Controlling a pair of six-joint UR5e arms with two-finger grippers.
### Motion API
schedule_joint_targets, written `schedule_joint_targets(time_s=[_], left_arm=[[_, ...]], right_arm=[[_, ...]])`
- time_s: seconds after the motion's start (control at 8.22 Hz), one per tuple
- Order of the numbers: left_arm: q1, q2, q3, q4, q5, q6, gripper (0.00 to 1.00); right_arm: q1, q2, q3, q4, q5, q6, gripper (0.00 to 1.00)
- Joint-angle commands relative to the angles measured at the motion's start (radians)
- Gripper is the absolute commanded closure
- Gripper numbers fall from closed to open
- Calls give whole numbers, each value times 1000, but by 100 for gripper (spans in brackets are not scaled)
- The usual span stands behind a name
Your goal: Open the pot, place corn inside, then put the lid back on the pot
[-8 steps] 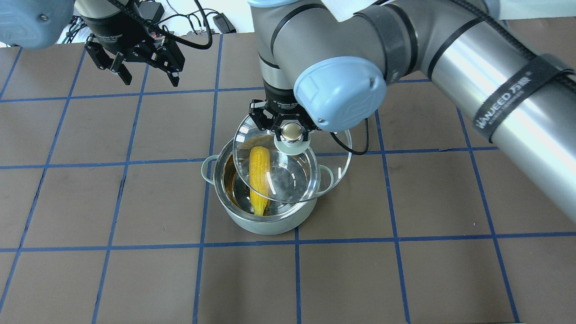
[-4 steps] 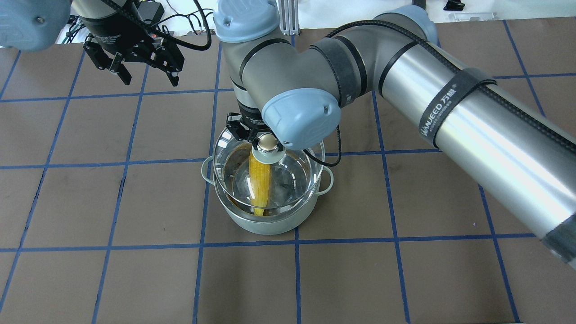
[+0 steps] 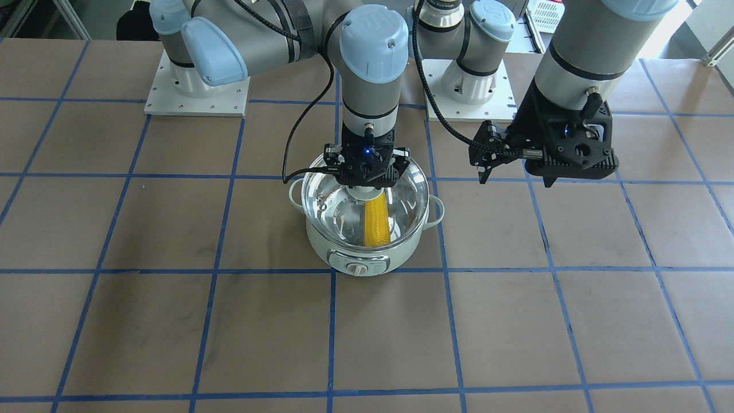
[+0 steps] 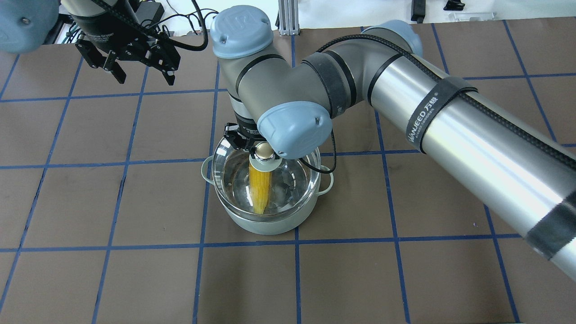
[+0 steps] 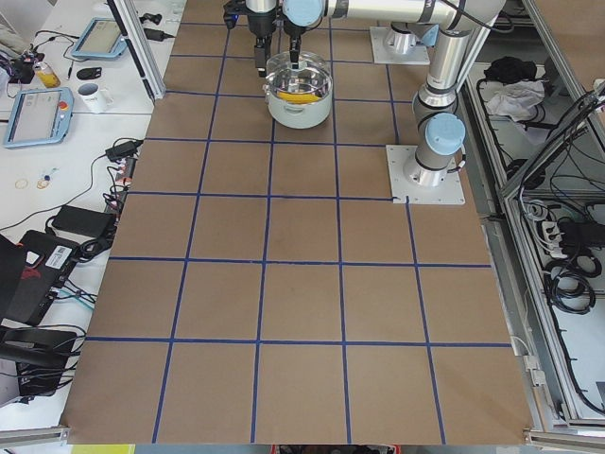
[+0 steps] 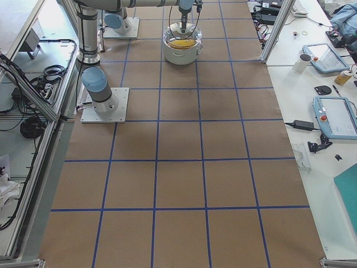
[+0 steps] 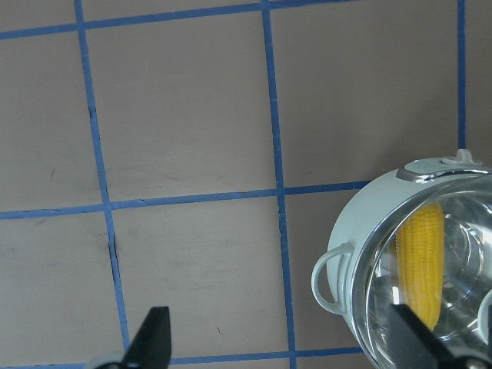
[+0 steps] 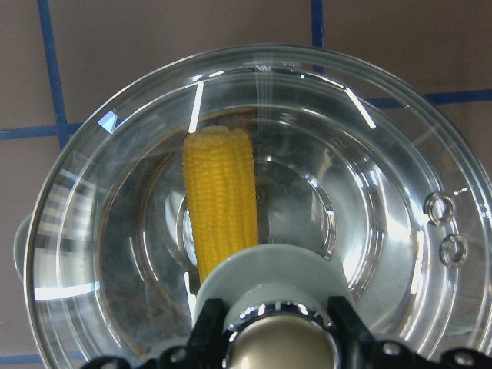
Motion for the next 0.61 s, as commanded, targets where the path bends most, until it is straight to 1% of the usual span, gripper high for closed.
schedule_joint_targets(time_s=[0.0,0.24,0.49], left_arm=[[1,5,-2,0,-3,2,0],[0,8,-5,-5,3,0,0],[0,8,-5,-3,1,0,0]], right_arm=[[1,6,18,-8,2,-4,73],[1,13,39,-50,3,-1,73],[1,13,42,-58,3,-1,73]])
